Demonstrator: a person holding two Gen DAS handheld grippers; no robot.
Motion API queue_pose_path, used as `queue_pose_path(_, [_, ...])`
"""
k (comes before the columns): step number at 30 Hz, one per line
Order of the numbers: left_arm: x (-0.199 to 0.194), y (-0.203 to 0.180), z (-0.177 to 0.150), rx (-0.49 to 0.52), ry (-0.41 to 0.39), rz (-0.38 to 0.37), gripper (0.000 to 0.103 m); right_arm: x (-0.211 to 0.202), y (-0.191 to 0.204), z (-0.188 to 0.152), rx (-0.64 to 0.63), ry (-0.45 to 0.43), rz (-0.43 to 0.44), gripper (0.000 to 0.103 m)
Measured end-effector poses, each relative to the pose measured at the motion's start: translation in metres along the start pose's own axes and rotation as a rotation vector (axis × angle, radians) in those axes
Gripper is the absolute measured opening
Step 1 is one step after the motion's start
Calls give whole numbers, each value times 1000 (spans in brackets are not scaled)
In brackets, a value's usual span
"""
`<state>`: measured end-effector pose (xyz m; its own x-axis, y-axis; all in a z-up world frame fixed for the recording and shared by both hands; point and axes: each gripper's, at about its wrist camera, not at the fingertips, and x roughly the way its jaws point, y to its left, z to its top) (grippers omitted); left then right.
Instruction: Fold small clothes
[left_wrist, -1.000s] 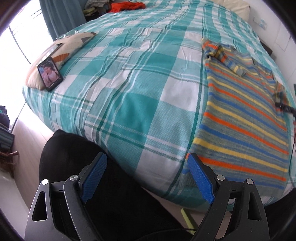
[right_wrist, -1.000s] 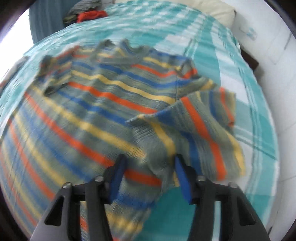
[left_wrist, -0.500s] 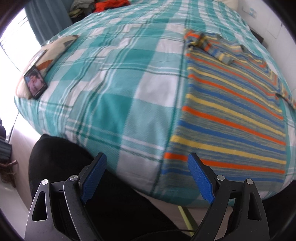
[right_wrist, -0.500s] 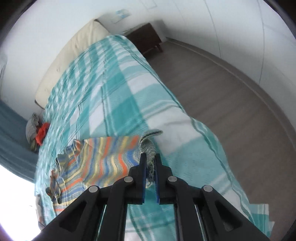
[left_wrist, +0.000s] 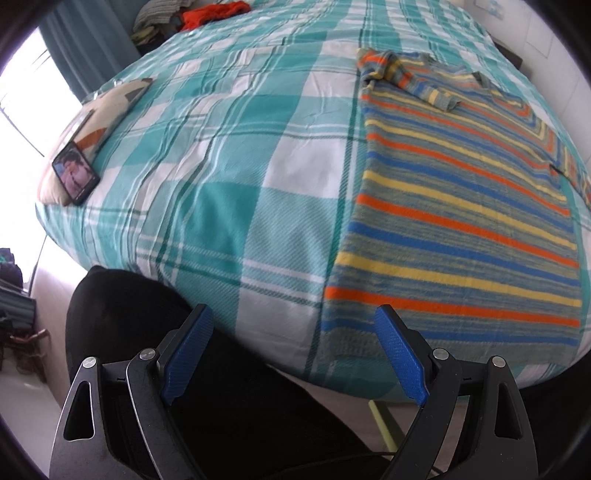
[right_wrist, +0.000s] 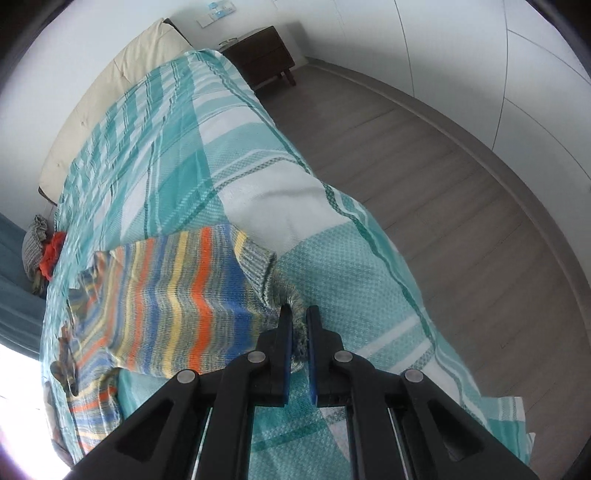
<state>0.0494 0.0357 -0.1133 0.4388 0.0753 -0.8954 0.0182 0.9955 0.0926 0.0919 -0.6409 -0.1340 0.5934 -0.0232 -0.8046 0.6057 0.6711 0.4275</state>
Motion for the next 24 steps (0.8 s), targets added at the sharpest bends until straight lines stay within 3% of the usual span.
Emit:
queue_pose_path(3, [2, 5, -3, -12, 7, 6, 90, 2, -22, 2, 107, 16, 97, 7])
queue_pose_path(7, [5, 7, -5, -9, 16, 17, 90, -19, -38, 8, 172, -56, 33, 15])
queue_pose_path(8, [6, 5, -4, -6, 21, 18, 90, -25, -37, 11, 163, -76, 48, 18])
queue_pose_path(9, [7, 3, -4, -2, 24, 17, 90, -30, -32, 16, 138, -87, 73, 29])
queue_pose_path(11, [4, -2, -1, 7, 17, 10, 90, -33, -20, 22, 103, -94, 107, 41])
queue_pose_path(14, [-7, -11, 4, 22, -19, -4, 90, -27, 2, 25, 35, -87, 246, 41])
queue_pose_path(15, [-10, -13, 6, 26, -25, -11, 90, -21, 7, 23, 17, -68, 256, 44])
queue_pose_path(17, [-17, -16, 11, 43, -40, -29, 90, 4, 12, 14, -25, 25, 170, 45])
queue_pose_path(18, [-20, -16, 14, 50, -53, -34, 90, 14, 8, 8, -33, 51, 77, 30])
queue_pose_path(19, [-26, -16, 19, 61, -74, -37, 90, 12, 4, 3, -23, 29, 39, 21])
queue_pose_path(20, [-35, -17, 28, 75, -112, -38, 90, -1, -1, -4, -3, -29, -27, 20])
queue_pose_path(21, [-42, -19, 36, 88, -149, -43, 90, -16, -2, -13, 8, -89, -103, 23])
queue_pose_path(22, [-53, -24, 50, 111, -207, -60, 91, -31, -2, -23, 11, -137, -122, 29])
queue_pose_path(24, [-68, -40, 80, 159, -297, -103, 94, -61, 3, -49, -19, -192, -71, 50])
